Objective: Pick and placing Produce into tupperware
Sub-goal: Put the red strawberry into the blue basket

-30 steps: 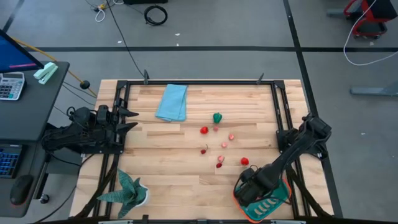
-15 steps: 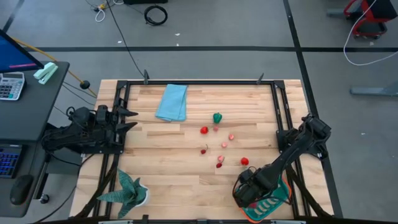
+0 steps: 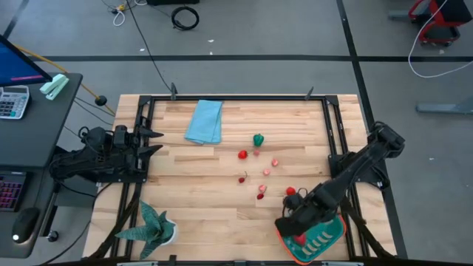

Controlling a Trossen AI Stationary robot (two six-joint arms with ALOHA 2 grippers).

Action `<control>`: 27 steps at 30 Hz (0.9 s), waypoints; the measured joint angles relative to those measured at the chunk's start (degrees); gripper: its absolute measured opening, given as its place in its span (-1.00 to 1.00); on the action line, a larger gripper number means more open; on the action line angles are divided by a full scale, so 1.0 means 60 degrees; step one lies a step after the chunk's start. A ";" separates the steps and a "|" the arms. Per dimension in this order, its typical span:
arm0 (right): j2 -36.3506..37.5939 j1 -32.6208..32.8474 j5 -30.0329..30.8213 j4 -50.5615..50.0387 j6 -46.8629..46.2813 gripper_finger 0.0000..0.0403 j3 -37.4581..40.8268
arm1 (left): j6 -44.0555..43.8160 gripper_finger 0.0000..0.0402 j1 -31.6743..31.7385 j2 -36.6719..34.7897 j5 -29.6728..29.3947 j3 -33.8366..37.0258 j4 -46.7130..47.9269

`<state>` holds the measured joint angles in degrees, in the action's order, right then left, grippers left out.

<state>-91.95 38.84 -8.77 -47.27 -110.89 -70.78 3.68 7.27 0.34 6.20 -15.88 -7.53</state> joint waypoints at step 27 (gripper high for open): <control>0.0419 -0.3151 0.9082 0.0017 0.6057 0.22 0.0000 | -0.0058 -0.07 0.0011 0.5191 -0.2109 -0.3766 0.1879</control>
<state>-89.43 19.94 45.72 -47.17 -74.54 -70.78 3.33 7.33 31.48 -6.46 -38.48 3.75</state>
